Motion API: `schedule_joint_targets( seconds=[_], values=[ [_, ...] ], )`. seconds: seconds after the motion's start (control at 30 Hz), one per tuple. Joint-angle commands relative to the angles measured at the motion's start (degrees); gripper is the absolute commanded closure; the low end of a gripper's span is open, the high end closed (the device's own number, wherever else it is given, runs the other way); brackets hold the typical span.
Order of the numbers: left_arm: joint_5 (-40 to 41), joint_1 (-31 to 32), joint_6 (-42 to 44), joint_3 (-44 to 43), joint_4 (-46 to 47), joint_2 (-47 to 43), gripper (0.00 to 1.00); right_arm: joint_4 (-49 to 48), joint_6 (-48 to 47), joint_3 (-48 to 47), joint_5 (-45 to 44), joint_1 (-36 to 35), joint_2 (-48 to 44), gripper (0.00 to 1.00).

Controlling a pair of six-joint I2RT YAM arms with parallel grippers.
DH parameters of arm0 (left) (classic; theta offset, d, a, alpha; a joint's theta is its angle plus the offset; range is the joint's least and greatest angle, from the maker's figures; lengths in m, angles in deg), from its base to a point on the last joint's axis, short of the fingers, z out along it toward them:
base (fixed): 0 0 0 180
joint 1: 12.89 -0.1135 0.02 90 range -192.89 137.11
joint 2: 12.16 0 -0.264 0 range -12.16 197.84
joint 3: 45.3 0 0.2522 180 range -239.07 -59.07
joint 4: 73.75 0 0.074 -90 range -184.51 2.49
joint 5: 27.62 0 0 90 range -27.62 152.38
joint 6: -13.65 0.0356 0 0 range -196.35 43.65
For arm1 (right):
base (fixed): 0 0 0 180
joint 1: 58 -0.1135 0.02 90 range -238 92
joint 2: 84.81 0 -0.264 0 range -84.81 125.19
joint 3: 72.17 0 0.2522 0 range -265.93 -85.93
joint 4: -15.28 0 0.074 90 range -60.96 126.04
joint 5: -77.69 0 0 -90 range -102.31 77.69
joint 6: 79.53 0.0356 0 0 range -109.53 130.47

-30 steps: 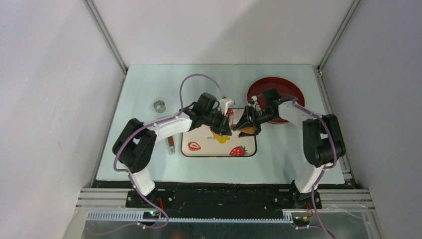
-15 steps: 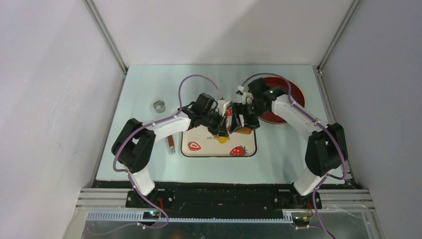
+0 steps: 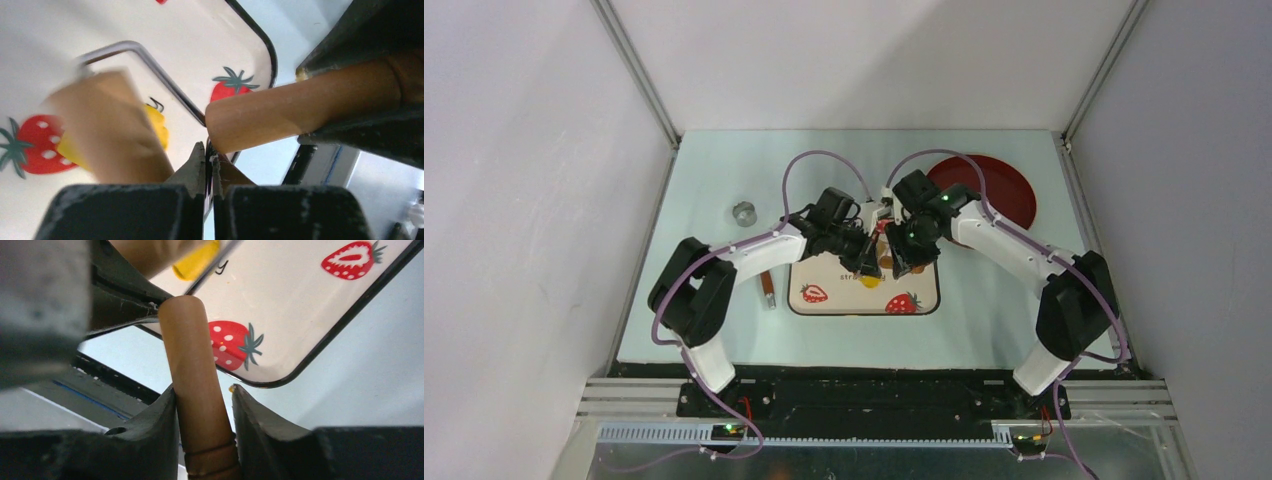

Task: Roll out the dumpling wrappers from the dough

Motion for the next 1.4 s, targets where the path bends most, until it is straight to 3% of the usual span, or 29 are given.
schedule_joint_targets(
  seconds=[0.0,0.03,0.1,0.6,1.37],
  values=[
    [-3.0,-0.4,0.7,-3.5,2.6,-2.4,1.00,-2.2,-0.6,0.5,-5.6,-2.3,-2.2,0.76],
    [-3.1,-0.5,0.6,-3.4,2.6,-2.2,1.00,-3.0,-0.3,1.0,-5.8,-2.2,-2.5,0.90],
    [-3.0,-1.0,0.2,-3.1,2.7,-2.1,1.00,-4.2,0.6,1.7,-4.4,-1.8,-3.2,1.00],
    [2.3,-3.3,0.0,-1.0,2.9,-2.4,1.00,-11.6,13.6,10.0,15.9,8.6,-5.2,1.00],
    [-1.0,-3.9,-5.1,1.2,12.9,7.5,1.00,-8.1,17.1,6.8,13.4,8.5,7.7,1.00]
  ],
)
